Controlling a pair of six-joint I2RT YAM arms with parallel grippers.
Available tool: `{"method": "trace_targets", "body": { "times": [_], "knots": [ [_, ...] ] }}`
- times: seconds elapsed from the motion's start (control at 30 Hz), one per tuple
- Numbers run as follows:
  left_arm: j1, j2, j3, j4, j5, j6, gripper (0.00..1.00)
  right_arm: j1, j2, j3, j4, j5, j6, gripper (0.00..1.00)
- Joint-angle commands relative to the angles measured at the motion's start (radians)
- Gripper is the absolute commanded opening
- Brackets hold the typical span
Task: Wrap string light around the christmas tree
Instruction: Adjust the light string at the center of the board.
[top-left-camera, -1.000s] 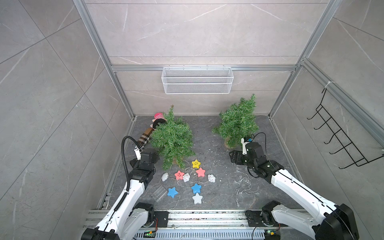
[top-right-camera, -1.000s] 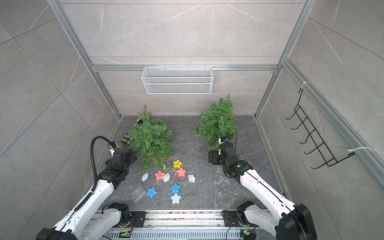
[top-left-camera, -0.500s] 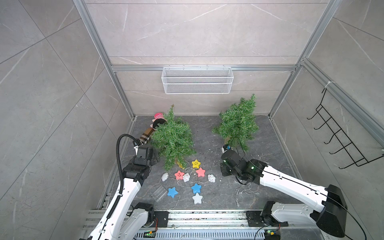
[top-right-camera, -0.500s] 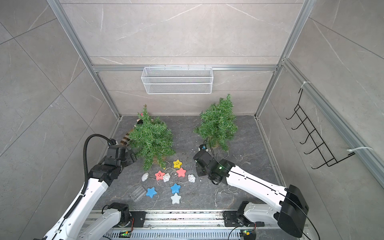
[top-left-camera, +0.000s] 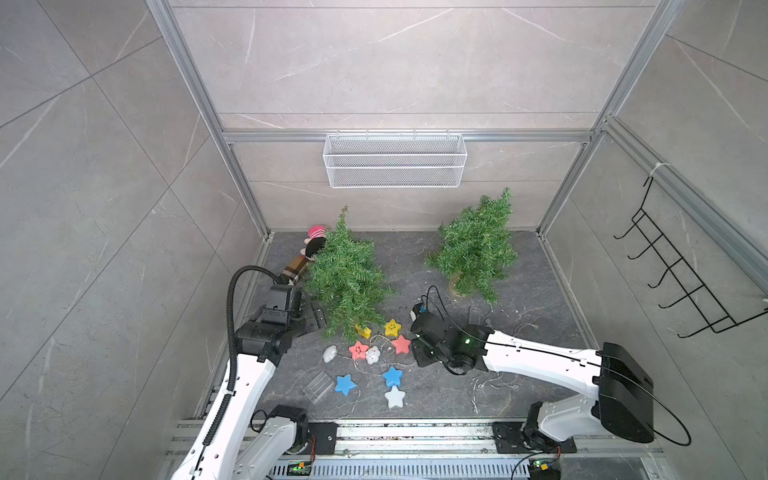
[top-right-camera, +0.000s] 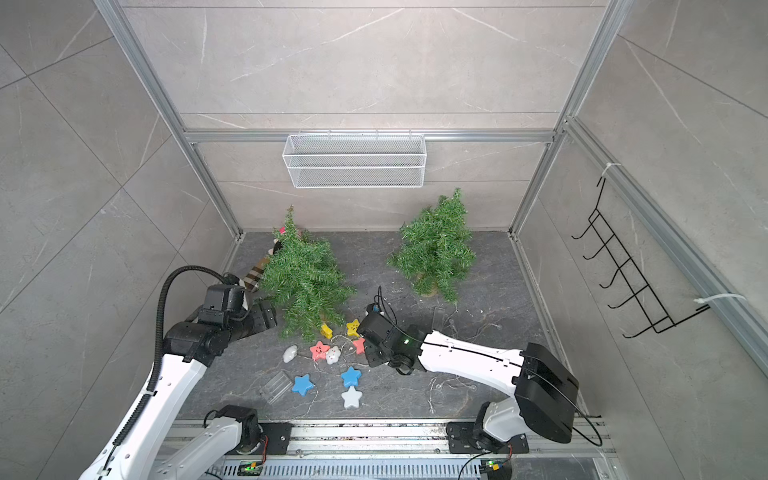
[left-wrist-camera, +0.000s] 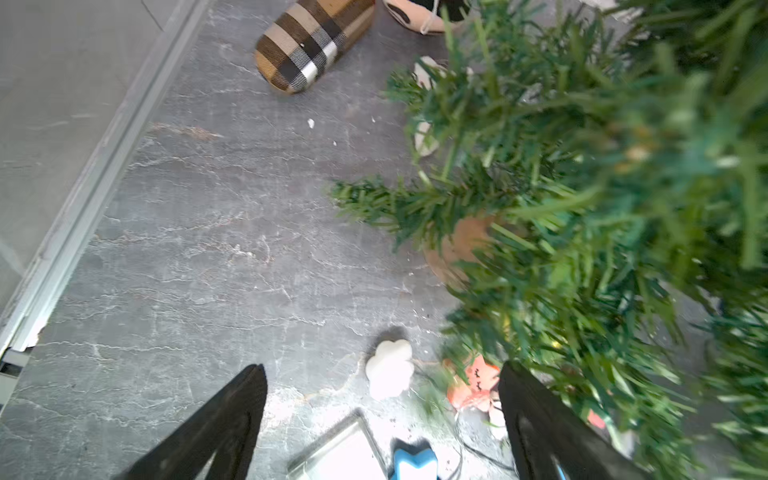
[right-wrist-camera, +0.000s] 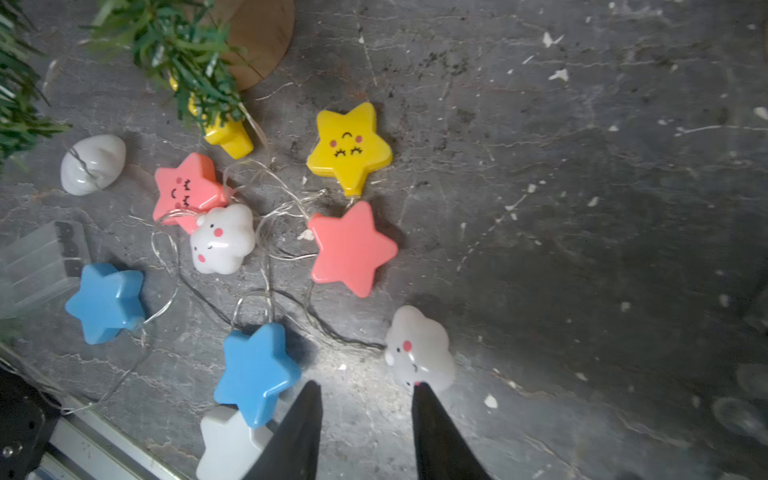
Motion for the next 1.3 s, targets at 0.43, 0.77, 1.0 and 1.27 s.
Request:
{"method": "trace_targets", "body": {
  "times": [0.43,0.77,1.0,1.27],
  "knots": [
    [0.002,-0.021,0.159,-0.188,0.156,0.085,0.91,0.052,0.008,-0.045,0.118,-0.002,0.065,0.53],
    [0.002,-0.083,0.092,-0.17,0.177,0.036,0.9,0.093,0.226,0.148,0.206,0.056,0.004,0.61],
    [0.001,-0.094,0.044,-0.128,0.173,0.005,0.88,0.073,0.338,0.197,0.348,0.089,-0.018,0.59],
    [0.001,-0.085,-0.009,-0.059,0.232,-0.016,0.83,0.044,0.373,0.169,0.414,0.129,-0.036,0.51]
  ]
}}
